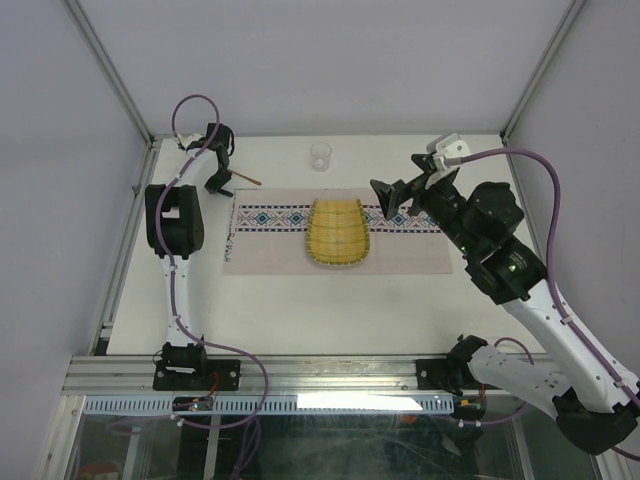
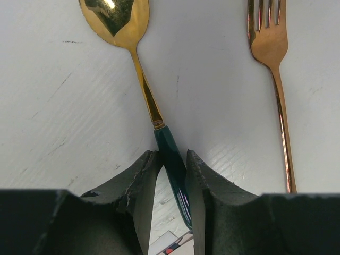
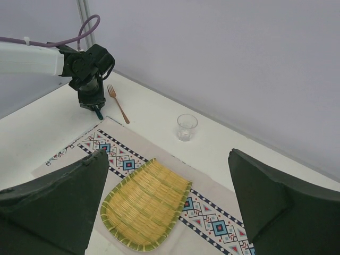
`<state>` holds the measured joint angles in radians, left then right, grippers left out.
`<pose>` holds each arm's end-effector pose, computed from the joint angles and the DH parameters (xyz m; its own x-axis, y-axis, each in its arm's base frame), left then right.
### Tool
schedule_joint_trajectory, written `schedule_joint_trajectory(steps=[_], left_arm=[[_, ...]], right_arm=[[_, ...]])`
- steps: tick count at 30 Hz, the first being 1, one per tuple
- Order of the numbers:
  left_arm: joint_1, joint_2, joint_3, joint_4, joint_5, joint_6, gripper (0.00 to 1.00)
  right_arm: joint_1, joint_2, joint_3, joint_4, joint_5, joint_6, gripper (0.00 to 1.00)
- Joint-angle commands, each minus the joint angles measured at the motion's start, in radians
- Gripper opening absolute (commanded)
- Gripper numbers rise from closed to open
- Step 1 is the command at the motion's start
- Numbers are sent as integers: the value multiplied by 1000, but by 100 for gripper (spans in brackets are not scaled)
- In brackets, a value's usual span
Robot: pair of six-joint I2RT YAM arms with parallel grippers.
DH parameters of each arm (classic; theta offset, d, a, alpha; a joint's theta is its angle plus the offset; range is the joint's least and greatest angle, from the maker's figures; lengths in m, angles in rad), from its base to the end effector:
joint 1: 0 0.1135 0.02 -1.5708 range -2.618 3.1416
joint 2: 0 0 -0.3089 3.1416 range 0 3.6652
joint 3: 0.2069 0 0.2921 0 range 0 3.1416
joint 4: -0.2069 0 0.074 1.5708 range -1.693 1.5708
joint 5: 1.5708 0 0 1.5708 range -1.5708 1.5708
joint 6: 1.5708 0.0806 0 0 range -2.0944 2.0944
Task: Set the dinner table for one person
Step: Move the spoon at the center of the board.
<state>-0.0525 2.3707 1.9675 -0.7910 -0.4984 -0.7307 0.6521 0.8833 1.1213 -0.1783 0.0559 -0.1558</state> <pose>0.5825 0.0080 0.1371 -0.6052 -0.5552 -0.5705 -0.7162 0.6927 0.0856 0.1949 0.1432 0.4872 0.1340 -0.0926 -0.9866 -0.5474 0.8230 -0.1516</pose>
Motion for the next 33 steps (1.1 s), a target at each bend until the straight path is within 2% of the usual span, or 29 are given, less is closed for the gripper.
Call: schedule_joint_trajectory(steps=[1,19,24,33], left_arm=[[3,3,-35,-130,-2,49,30],[-15,-159,-79,-60,2,94,28],[-21,-175,-102,-40,21,94,24],[-45,-205,-114,-22,-10,109,24]], right_arm=[[2,5,11,34,1,7,99],[1,75,13,39,30,3,99],[1,97,12,37,38,5,99],[0,116,11,38,41,10,99]])
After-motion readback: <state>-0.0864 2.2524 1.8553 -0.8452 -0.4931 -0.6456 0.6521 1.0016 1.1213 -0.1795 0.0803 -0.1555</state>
